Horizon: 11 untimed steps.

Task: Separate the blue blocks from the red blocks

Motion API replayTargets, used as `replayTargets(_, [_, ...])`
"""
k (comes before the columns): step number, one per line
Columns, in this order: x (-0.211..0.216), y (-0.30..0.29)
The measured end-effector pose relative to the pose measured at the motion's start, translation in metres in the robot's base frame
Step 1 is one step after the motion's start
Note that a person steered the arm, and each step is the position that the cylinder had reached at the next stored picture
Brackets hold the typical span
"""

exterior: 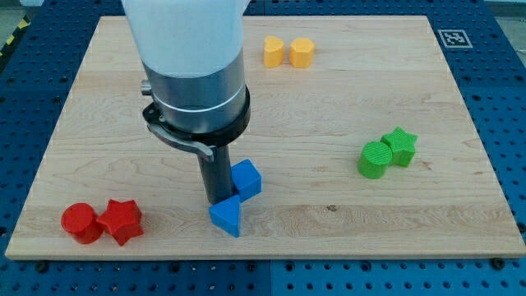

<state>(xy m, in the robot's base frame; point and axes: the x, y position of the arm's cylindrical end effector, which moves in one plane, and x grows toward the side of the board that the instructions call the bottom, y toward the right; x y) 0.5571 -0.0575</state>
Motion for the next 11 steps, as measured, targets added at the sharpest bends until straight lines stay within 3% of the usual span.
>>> replayTargets(3, [-0.012, 0.058])
replayTargets(8, [-0.173, 0.153])
replayTargets(9, [-0.193, 0.153])
replayTargets(11, [-0.193, 0.147])
